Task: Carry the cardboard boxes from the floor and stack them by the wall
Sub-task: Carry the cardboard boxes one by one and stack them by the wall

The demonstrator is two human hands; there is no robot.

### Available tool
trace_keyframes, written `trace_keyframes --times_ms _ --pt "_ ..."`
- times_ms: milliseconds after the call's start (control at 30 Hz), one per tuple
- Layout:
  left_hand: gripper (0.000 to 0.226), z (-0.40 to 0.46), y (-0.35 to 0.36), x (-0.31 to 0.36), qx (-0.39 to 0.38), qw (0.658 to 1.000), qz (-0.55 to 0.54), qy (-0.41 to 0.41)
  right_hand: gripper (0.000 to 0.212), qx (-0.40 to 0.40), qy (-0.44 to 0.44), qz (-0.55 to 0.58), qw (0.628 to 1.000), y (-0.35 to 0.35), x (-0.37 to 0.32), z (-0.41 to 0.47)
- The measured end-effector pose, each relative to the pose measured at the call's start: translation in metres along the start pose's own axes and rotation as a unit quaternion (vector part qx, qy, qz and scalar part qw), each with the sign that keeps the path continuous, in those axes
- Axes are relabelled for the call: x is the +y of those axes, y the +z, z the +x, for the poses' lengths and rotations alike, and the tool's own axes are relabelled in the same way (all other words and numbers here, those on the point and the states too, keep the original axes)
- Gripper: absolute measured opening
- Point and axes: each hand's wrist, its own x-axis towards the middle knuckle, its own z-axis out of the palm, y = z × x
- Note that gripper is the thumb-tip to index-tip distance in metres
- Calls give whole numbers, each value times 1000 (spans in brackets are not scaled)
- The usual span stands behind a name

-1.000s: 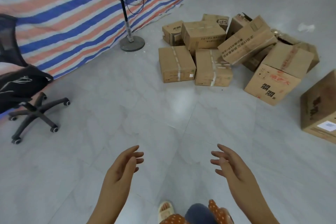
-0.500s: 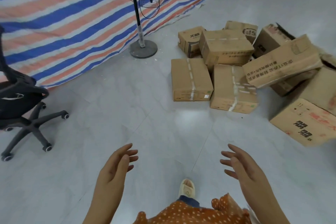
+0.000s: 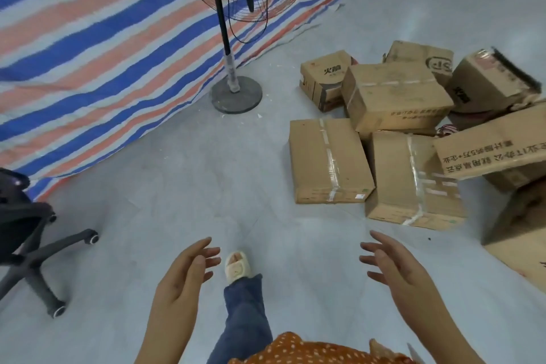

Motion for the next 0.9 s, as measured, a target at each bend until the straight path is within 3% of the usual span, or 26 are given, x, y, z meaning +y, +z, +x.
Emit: trace_keyframes --times_ms 367,600,900 --pt "34 326 -20 114 -143 984 71 75 26 143 43 65 987 100 -102 192" --pt "35 459 68 150 -251 954 121 107 24 242 126 121 954 103 -90 274" --pt "28 610 184 192 -343 913 200 98 25 259 190 99 942 71 -110 429"
